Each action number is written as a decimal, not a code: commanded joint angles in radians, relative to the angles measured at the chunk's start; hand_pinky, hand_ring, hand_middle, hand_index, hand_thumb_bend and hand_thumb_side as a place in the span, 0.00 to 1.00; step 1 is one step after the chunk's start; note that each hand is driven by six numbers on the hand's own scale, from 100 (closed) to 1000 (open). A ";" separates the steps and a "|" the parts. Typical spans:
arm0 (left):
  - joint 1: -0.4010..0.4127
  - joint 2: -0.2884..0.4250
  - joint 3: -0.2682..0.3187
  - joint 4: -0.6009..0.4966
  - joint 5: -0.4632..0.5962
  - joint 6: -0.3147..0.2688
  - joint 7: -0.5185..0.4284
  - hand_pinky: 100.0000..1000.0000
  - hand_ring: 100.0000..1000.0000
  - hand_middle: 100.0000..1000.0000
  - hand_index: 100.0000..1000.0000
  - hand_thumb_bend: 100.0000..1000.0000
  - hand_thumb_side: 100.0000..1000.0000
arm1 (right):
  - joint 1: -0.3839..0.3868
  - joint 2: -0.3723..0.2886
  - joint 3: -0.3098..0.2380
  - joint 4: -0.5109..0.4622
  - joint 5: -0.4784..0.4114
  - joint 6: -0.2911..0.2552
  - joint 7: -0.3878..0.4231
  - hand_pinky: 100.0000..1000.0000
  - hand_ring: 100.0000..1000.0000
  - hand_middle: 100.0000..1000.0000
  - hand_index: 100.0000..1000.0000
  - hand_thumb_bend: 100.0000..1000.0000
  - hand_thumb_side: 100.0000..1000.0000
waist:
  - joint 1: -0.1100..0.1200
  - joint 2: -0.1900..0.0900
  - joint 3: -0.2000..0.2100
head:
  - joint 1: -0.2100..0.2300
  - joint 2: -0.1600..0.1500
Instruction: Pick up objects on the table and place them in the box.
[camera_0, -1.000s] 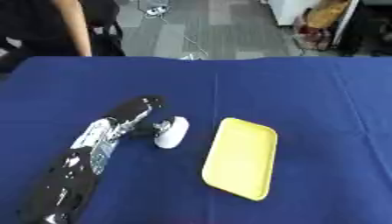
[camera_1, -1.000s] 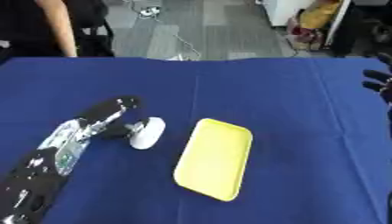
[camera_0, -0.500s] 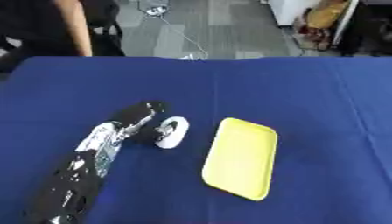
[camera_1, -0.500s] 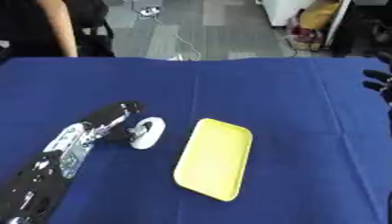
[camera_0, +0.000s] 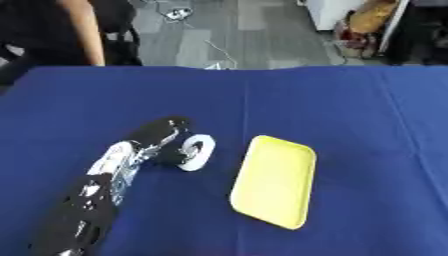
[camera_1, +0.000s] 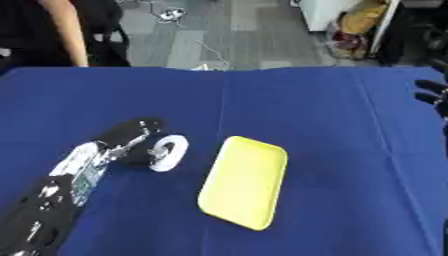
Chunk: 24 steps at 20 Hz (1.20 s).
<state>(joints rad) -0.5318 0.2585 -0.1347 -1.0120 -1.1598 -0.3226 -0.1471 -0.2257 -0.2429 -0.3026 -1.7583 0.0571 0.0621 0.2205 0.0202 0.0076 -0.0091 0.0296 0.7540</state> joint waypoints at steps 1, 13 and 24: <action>0.002 0.008 0.005 -0.019 -0.038 -0.015 -0.003 0.91 0.99 0.91 0.85 0.21 1.00 | -0.012 -0.019 -0.003 -0.016 0.005 0.001 0.002 0.78 0.79 0.92 1.00 0.00 0.91 | -0.001 -0.009 0.001 | -0.001 0.003; 0.016 0.011 0.002 -0.047 -0.071 -0.039 -0.016 0.91 0.99 0.91 0.85 0.22 1.00 | -0.012 -0.017 -0.003 -0.017 0.005 0.003 0.002 0.78 0.79 0.92 1.00 0.00 0.91 | 0.001 -0.008 -0.001 | -0.006 0.006; 0.030 0.013 -0.001 -0.077 -0.005 -0.100 -0.069 0.97 1.00 0.93 0.88 0.38 1.00 | -0.013 -0.017 -0.004 -0.018 0.004 0.004 0.003 0.78 0.79 0.92 1.00 0.00 0.91 | 0.001 -0.008 0.000 | -0.011 0.008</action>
<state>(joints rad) -0.4885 0.2594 -0.1359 -1.0692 -1.1765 -0.4164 -0.2069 -0.2257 -0.2429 -0.3028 -1.7584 0.0572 0.0661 0.2241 0.0233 0.0079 -0.0099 0.0283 0.7622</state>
